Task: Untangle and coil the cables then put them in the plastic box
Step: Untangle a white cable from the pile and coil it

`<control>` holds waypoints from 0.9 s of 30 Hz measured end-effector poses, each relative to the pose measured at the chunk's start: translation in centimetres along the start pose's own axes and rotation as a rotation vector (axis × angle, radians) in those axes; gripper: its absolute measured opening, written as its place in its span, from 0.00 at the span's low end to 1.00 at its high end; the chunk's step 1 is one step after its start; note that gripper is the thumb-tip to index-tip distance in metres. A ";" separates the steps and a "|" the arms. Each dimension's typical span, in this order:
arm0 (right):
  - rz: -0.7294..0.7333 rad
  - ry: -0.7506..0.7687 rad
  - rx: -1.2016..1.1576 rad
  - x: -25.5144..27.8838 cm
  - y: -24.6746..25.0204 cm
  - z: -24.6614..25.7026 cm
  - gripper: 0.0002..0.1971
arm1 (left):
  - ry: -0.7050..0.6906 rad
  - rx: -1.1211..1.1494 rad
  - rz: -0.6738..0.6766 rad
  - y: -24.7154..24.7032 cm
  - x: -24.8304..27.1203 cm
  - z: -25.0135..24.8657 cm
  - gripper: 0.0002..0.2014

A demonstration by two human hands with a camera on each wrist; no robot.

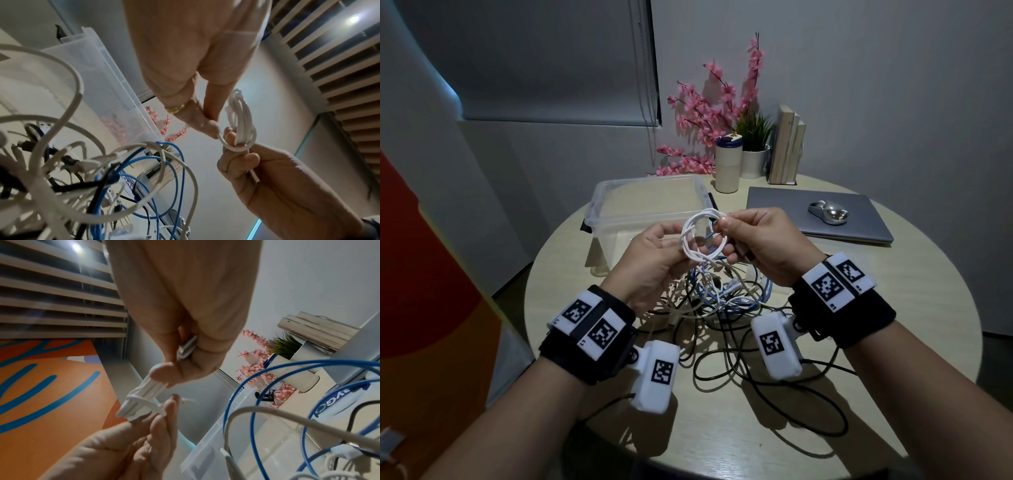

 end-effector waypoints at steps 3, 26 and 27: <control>-0.032 0.001 0.024 -0.1 0.1 0.0 0.09 | -0.031 -0.064 0.058 0.1 0.2 0.0 0.14; -0.025 -0.021 0.083 0.4 -0.8 -0.5 0.08 | 0.017 0.083 -0.030 0.5 0.0 0.8 0.05; -0.025 -0.027 0.096 0.4 -0.7 -0.5 0.08 | 0.048 0.099 -0.024 0.7 -0.1 0.8 0.09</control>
Point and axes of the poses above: each hand's wrist, its own x-axis away from the middle knuckle, its own y-axis out of the back of the hand, z = x × y, the point moved 5 cm from there along -x, towards the middle knuckle, and after that the axes turned 8 degrees about -z, right-handed, at the moved point
